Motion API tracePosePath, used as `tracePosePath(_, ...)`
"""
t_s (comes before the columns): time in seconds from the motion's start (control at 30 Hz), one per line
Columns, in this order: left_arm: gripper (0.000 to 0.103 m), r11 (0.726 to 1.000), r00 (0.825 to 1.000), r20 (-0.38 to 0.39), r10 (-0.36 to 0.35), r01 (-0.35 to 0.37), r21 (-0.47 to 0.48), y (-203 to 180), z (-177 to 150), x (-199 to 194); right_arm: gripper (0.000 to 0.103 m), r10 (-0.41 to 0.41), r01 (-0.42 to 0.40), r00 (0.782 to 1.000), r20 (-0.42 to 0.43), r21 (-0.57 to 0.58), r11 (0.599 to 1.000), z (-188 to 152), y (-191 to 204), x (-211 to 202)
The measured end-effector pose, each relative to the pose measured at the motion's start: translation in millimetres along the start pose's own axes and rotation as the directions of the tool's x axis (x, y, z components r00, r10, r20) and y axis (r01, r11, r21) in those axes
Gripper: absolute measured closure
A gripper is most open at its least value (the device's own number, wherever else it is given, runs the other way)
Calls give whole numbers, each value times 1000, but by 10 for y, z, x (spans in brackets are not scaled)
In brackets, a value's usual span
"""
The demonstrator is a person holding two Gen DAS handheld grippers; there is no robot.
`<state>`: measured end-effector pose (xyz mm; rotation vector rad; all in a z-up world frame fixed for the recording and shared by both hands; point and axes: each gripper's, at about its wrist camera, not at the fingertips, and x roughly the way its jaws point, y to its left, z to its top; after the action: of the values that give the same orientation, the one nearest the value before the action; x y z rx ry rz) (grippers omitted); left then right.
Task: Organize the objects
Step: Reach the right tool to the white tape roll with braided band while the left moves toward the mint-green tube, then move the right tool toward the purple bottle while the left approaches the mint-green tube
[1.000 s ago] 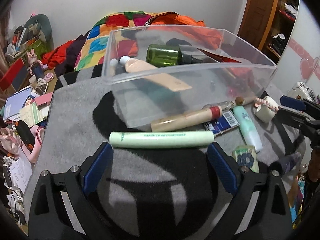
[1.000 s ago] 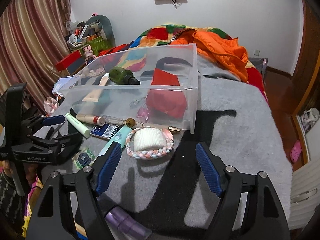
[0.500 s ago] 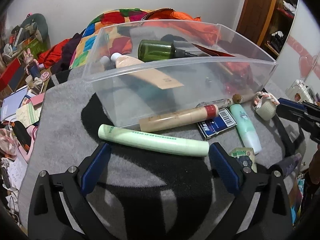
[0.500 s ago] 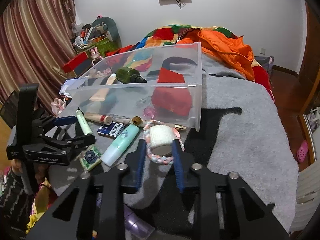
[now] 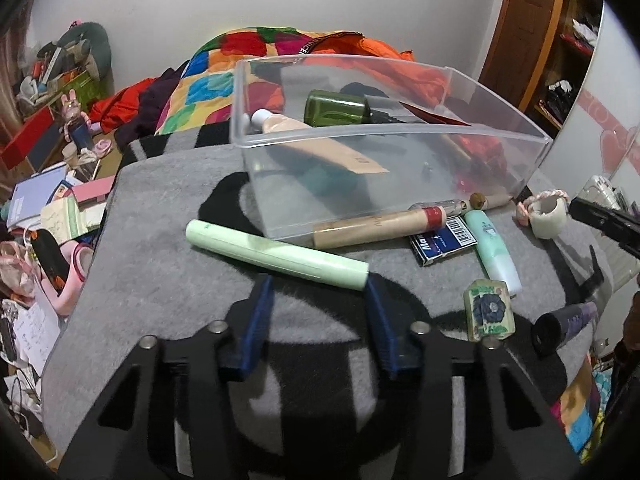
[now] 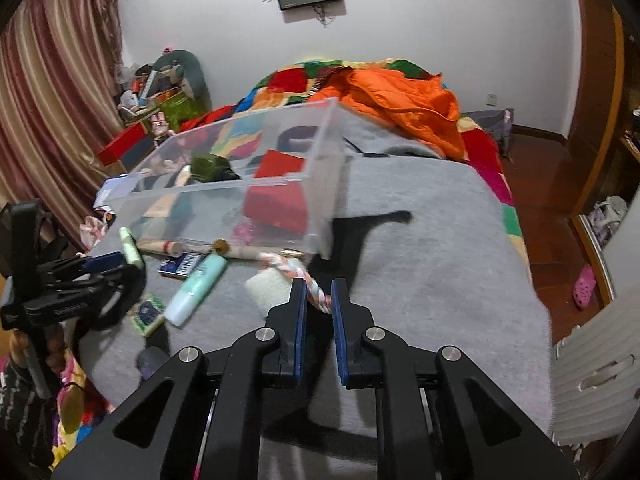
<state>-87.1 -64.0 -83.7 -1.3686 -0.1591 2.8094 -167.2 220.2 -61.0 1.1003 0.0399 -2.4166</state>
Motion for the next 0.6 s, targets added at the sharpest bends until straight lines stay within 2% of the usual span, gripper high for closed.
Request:
tracePosePath(0.23, 59, 1000, 1000, -3, -25, 25, 17, -15, -95, -117, 92, -27, 34, 996, -80, 88, 996, -100, -277, 238)
tracePosePath(0.27, 56, 999, 1000, -5, -27, 27, 22, -21, -103, -126, 92, -23, 31, 996, -88, 92, 995, -114, -289, 253)
tracePosePath(0.33, 44, 999, 1000, -3, -15, 15, 32, -40, -121, -160, 91, -2, 9, 996, -84, 88, 996, -151, -292, 214)
tracePosePath(0.37, 33, 999, 1000, 5, -3, 3, 35, -43, -125, -181, 91, 12, -5, 997, -83, 81, 997, -158, -277, 182)
tracePosePath(0.4, 27, 999, 1000, 12, 4, -4, 36, -42, -124, -194, 91, 24, -18, 996, -83, 76, 997, -162, -254, 164)
tracePosePath(0.43, 26, 999, 1000, 21, 13, -14, 40, -47, -125, -219, 90, 40, -35, 996, -77, 68, 997, -167, -229, 112)
tracePosePath(0.5, 22, 998, 999, 28, 25, -27, 49, -49, -114, -245, 84, 48, -45, 996, -68, 51, 998, -175, -174, 52)
tracePosePath(0.57, 15, 997, 998, 39, 48, -50, 59, -37, -78, -240, 67, 69, -67, 996, -55, 28, 997, -181, -90, -30)
tracePosePath(0.6, 12, 996, 997, 46, 62, -65, 63, -22, -45, -224, 63, 86, -85, 995, -48, 16, 996, -188, -38, -64)
